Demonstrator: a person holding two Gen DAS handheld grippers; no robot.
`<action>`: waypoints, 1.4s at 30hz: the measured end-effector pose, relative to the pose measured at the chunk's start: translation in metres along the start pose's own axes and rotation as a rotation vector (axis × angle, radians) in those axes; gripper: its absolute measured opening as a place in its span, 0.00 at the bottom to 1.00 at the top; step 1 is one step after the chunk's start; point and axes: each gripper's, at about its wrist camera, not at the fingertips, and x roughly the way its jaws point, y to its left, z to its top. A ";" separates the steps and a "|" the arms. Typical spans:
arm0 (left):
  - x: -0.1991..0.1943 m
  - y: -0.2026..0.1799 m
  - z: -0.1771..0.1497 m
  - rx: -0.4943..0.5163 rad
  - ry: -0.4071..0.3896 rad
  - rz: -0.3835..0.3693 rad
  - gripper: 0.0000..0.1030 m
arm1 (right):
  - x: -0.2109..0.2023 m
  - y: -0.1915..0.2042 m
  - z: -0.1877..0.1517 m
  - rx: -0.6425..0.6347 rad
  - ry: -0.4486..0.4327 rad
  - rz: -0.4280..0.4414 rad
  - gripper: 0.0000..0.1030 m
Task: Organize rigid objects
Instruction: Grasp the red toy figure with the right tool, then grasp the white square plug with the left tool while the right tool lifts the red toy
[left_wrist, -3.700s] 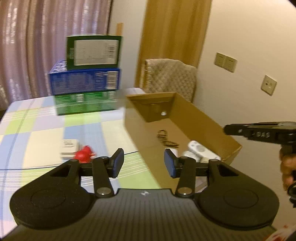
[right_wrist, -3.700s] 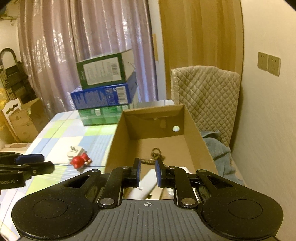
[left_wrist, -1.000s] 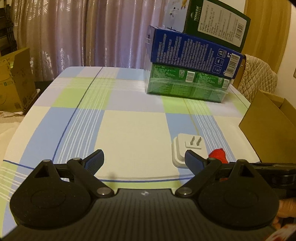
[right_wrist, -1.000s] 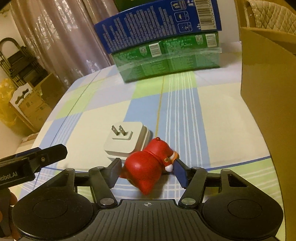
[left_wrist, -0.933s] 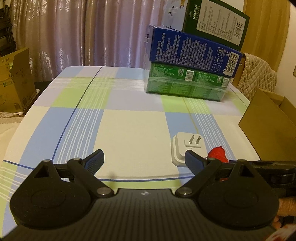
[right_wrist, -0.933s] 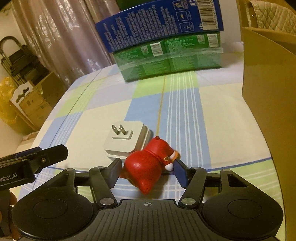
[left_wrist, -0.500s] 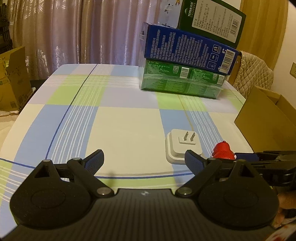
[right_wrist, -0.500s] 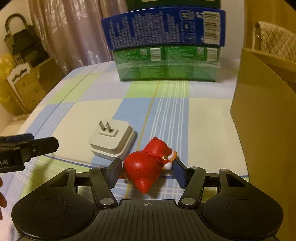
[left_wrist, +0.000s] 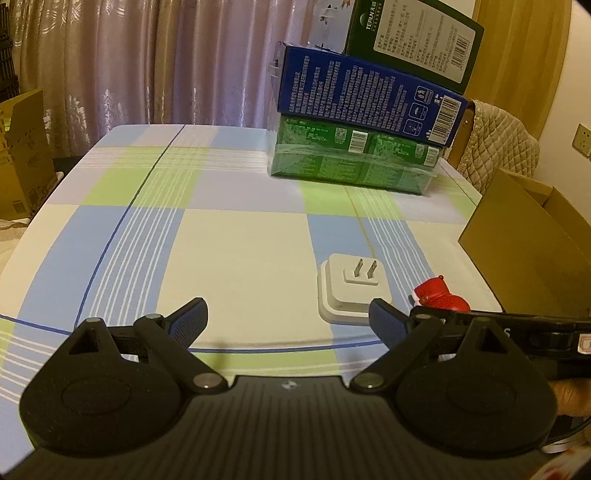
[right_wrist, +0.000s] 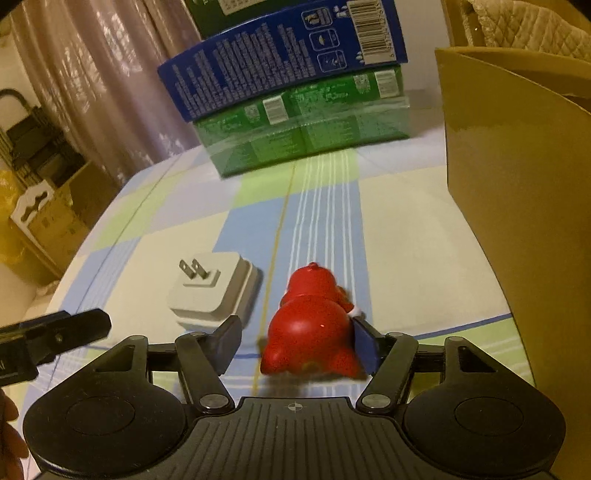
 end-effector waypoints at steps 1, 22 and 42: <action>0.000 0.000 0.000 0.000 0.000 0.000 0.89 | 0.000 -0.002 0.000 0.015 -0.005 0.009 0.60; 0.009 -0.020 -0.005 0.077 0.002 -0.050 0.89 | -0.019 0.004 0.021 -0.038 -0.057 -0.075 0.44; 0.083 -0.051 0.000 0.125 0.023 -0.029 0.84 | -0.035 -0.005 0.037 -0.018 -0.096 -0.068 0.44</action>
